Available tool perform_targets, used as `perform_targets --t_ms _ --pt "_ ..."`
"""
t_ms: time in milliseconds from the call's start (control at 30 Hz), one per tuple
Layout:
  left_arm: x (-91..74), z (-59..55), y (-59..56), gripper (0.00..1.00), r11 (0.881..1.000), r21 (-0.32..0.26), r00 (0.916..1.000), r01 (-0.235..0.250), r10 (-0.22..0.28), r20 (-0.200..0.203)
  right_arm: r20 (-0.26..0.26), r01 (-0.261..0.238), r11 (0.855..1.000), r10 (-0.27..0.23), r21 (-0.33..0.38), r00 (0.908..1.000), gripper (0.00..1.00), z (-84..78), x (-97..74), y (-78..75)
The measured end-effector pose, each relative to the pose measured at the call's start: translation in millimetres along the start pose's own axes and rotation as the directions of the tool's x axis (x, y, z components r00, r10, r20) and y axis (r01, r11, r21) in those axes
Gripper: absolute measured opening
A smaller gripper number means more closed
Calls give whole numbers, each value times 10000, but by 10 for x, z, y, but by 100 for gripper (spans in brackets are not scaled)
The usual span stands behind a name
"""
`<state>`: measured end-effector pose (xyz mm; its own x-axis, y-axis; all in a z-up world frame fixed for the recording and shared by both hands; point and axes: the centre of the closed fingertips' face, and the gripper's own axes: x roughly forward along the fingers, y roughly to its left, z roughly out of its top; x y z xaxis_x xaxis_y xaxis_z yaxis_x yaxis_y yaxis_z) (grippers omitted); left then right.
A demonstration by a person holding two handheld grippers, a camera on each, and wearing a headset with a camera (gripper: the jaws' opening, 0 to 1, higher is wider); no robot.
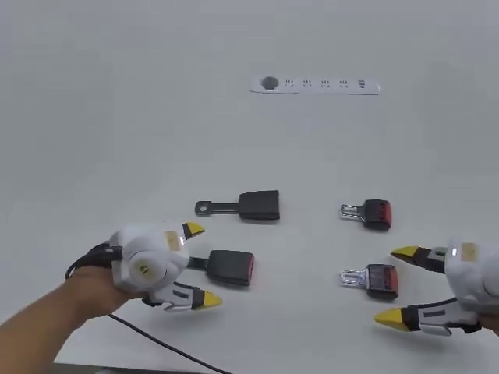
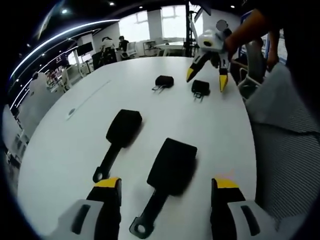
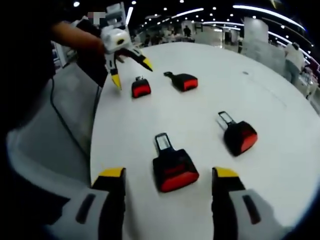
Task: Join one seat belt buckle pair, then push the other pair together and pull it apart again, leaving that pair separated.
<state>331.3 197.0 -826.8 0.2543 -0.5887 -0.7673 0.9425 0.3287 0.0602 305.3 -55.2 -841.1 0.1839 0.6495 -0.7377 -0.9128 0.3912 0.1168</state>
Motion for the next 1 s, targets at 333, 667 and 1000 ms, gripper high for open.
perform_targets --t_ms 333,667,1000 --pt "145 -20 32 69 9982 353 9985 494 -485 -248 -277 -436 9989 431 -191 9987 68 10 50 42" --pt "249 -34 20 60 9930 733 9951 924 -894 -434 -326 -673 9966 657 -485 9973 63 16 53 11" --pt "276 -23 -53 51 9867 884 9901 1361 -1324 -462 -545 -901 9908 849 -1011 9949 54 -22 62 17"
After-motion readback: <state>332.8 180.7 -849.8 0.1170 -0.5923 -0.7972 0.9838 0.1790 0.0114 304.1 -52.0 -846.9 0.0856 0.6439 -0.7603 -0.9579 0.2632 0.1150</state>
